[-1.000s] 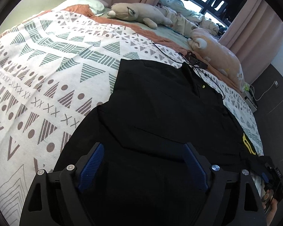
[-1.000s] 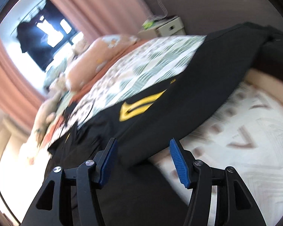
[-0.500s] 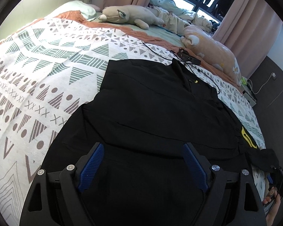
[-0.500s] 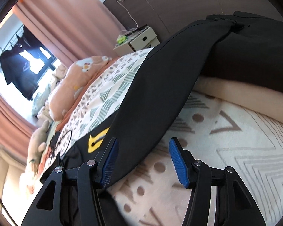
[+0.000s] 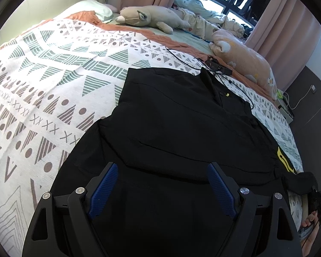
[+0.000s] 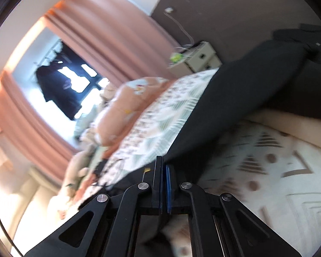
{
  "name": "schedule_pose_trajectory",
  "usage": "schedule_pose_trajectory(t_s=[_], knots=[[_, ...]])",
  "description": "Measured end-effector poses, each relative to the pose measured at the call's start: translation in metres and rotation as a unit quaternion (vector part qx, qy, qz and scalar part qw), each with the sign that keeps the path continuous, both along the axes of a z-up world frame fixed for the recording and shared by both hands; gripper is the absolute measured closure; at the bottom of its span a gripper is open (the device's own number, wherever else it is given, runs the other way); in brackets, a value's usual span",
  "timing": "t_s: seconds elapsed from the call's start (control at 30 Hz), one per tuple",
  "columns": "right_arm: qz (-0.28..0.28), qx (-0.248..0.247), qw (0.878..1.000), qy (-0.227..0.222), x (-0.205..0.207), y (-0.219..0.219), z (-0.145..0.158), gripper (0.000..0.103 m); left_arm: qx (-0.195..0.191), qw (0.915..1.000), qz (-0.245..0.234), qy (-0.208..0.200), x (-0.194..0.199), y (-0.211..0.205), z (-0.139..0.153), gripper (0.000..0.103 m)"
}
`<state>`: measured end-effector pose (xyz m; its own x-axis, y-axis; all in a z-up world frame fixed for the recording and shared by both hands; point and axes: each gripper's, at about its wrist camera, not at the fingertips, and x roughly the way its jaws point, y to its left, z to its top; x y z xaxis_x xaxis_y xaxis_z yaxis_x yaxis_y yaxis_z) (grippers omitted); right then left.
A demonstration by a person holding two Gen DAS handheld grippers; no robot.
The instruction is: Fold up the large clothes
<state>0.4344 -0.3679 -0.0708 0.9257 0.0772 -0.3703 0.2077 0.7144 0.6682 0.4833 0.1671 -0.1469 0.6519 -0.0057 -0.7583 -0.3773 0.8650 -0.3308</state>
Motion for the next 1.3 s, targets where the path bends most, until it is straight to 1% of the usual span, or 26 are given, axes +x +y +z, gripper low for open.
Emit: schedule_pose_trajectory(t_s=[0.1,0.17,0.33,0.4,0.5,0.67,0.73,0.83,0.9,0.93,1.0,1.03,1.13,1.17,1.2,1.3], knots=[[0.034,0.003,0.999,-0.025,0.005,0.027,0.016,0.099,-0.003,1.0,-0.002,-0.004,-0.002,-0.001,0.002,0.017],[0.055,0.002,0.998,-0.032,0.01,0.047,0.023,0.099,-0.006,1.0,-0.003,-0.007,-0.003,0.0,0.004,0.017],[0.115,-0.013,0.993,-0.034,0.029,0.109,0.035,0.099,-0.022,0.9997,0.0,-0.014,-0.008,0.004,0.007,0.017],[0.133,-0.021,0.99,-0.026,0.04,0.129,0.034,0.099,-0.028,0.9995,0.001,-0.015,-0.008,0.006,0.007,0.017],[0.159,-0.036,0.987,-0.003,0.055,0.165,0.029,0.099,-0.036,0.9992,0.003,-0.017,-0.011,0.01,0.007,0.017],[0.203,-0.069,0.976,0.031,0.074,0.21,0.014,0.099,-0.048,0.9986,0.008,-0.018,-0.015,0.02,0.007,0.017],[0.221,-0.094,0.97,0.051,0.082,0.231,0.007,0.099,-0.053,0.9983,0.011,-0.02,-0.017,0.024,0.006,0.017],[0.255,-0.119,0.956,0.083,0.098,0.258,-0.005,0.099,-0.059,0.998,0.013,-0.021,-0.018,0.028,0.007,0.017],[0.287,-0.15,0.939,0.113,0.114,0.278,-0.01,0.099,-0.063,0.9977,0.015,-0.022,-0.019,0.032,0.008,0.017],[0.305,-0.169,0.928,0.134,0.122,0.288,-0.013,0.099,-0.066,0.9974,0.017,-0.023,-0.02,0.034,0.008,0.017],[0.336,-0.216,0.9,0.175,0.134,0.309,-0.018,0.099,-0.073,0.9968,0.019,-0.025,-0.021,0.036,0.009,0.017],[0.353,-0.247,0.881,0.195,0.143,0.319,-0.021,0.099,-0.075,0.9966,0.019,-0.026,-0.022,0.038,0.009,0.017],[0.392,-0.311,0.836,0.227,0.157,0.341,-0.028,0.099,-0.077,0.9963,0.023,-0.031,-0.023,0.042,0.012,0.017],[0.401,-0.325,0.824,0.234,0.163,0.347,-0.03,0.099,-0.077,0.9962,0.025,-0.032,-0.024,0.043,0.013,0.017],[0.414,-0.338,0.809,0.244,0.164,0.348,-0.034,0.099,-0.078,0.9961,0.026,-0.032,-0.025,0.045,0.013,0.017],[0.45,-0.359,0.776,0.258,0.168,0.361,-0.042,0.099,-0.086,0.9952,0.033,-0.032,-0.025,0.05,0.012,0.017]])
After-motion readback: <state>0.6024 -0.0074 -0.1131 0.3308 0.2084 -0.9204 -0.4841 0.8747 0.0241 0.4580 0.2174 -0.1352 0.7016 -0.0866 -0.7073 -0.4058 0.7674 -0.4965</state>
